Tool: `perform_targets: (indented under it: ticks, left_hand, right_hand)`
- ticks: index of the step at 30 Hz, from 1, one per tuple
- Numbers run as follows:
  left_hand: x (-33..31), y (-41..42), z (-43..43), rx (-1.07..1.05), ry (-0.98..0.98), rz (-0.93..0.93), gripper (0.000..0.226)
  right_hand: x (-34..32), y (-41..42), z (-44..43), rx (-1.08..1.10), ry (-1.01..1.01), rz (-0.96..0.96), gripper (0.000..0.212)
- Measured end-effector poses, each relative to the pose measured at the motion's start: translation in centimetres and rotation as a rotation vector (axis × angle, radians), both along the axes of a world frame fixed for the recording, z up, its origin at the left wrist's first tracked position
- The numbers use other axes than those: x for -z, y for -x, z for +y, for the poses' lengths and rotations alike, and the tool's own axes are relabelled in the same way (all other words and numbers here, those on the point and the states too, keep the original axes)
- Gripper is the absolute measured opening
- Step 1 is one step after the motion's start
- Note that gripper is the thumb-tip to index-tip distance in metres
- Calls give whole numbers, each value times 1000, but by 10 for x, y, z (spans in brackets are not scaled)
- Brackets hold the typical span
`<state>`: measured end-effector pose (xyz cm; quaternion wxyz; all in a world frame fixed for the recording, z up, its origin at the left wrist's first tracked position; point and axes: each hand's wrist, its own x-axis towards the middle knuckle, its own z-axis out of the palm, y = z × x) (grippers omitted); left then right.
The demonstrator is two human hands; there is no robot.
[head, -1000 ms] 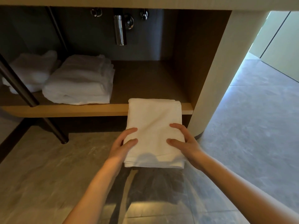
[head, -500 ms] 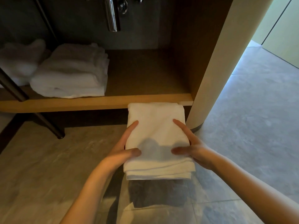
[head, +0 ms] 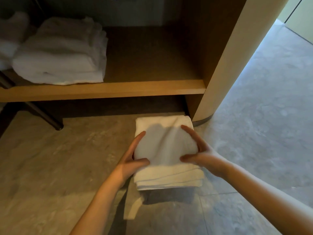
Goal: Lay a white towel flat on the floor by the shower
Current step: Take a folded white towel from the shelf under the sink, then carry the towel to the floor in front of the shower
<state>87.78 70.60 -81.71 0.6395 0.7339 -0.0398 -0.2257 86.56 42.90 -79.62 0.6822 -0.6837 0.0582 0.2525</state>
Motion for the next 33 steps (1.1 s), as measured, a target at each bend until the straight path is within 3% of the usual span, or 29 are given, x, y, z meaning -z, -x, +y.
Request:
perform_targets:
  ticks: [4, 10, 15, 23, 33]
  left_hand:
    - [-17, 12, -1, -61, -100, 35, 88]
    - [-74, 43, 9, -97, 12, 141, 90]
    - [-157, 79, 25, -85, 50, 239, 89]
    - [-355, 141, 27, -120, 22, 366, 90]
    - [-645, 190, 11, -102, 4, 276, 87]
  right_hand:
    - [-10, 13, 6, 53, 17, 43, 96]
    - [-45, 38, 28, 106, 113, 42, 98]
    - [-118, 76, 42, 107, 94, 104, 101]
    - [-325, 141, 36, 108, 45, 158, 95]
    - [-611, 187, 26, 97, 47, 50, 95]
